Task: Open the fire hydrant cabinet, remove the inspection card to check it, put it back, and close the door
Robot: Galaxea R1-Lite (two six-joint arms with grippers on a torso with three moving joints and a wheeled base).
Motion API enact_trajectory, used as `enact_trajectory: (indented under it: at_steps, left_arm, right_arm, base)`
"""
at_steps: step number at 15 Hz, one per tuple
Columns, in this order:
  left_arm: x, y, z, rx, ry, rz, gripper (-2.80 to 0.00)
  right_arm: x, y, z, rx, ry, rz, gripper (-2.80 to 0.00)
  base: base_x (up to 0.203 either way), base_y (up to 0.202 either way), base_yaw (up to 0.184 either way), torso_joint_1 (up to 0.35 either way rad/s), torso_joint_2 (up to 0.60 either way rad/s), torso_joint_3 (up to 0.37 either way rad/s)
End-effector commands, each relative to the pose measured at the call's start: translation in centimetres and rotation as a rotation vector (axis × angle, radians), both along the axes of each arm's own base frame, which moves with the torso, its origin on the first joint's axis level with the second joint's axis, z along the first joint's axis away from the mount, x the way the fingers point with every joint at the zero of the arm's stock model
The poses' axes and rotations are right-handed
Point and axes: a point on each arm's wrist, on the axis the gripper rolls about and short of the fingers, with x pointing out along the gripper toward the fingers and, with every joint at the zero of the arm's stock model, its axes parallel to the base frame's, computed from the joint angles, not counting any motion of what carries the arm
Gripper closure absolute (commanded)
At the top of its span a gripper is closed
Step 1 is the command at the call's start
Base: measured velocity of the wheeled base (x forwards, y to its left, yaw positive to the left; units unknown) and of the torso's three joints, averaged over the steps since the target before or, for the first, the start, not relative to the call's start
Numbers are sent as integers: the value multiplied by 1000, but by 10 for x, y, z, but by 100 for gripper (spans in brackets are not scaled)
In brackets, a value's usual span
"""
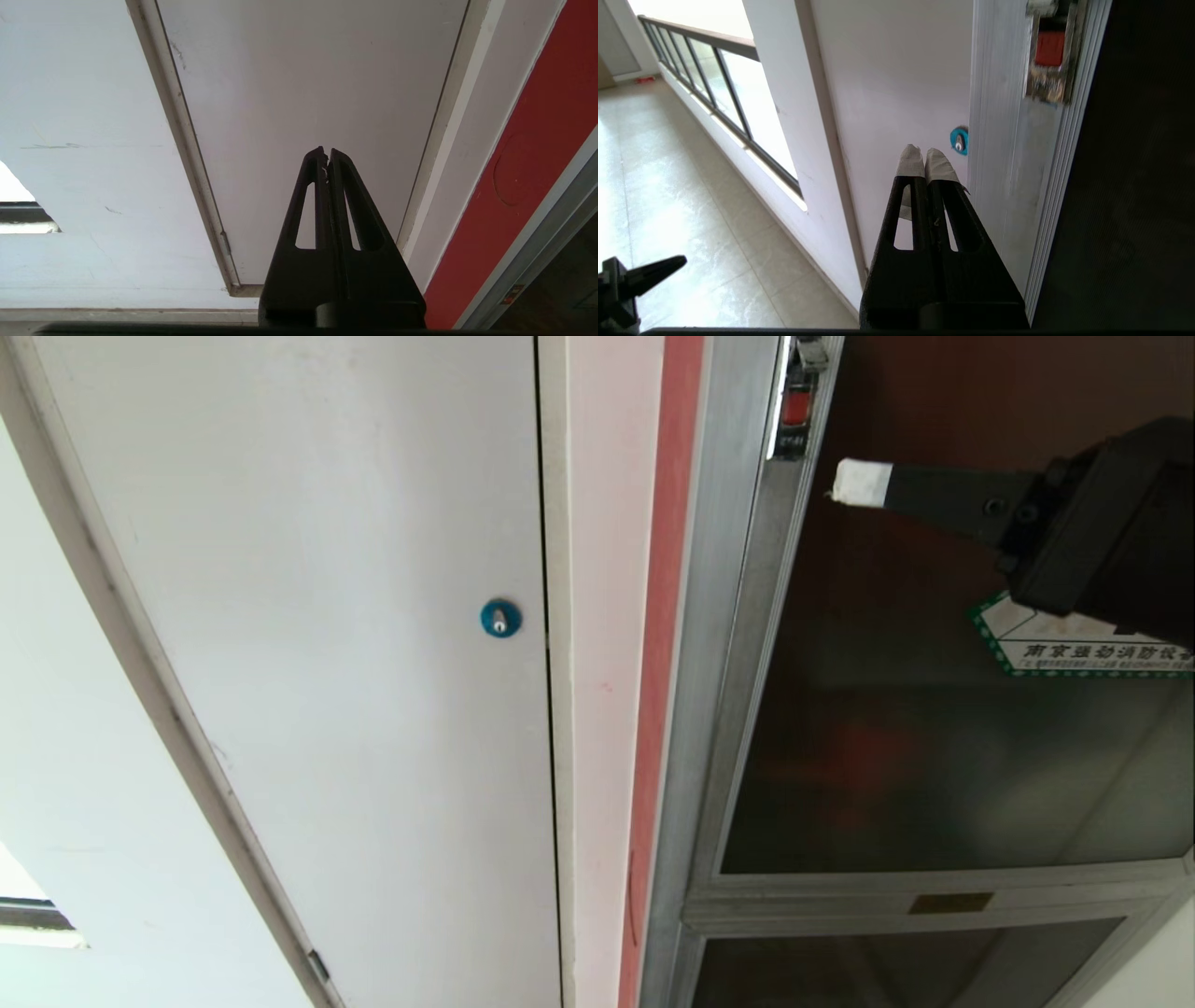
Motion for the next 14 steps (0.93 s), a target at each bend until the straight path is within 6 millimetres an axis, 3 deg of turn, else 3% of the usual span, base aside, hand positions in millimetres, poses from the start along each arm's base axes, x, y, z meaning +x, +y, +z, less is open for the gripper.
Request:
enact_trajectory:
  at_steps: [1,7,14]
  left_arm:
    - [1,0,-3,0,11,0,0]
    - [1,0,-3,0,12,0,0]
    - [1,0,-3,0,11,0,0]
  right_arm:
    - [9,5,14,19,-31,-4,0]
    - [19,8,47,60,-86,-51,0]
    - [49,1,52,52,-78,-138,0]
  base:
    - [0,0,0,0,0,0]
    - [0,0,0,0,0,0]
    - [0,0,0,0,0,0]
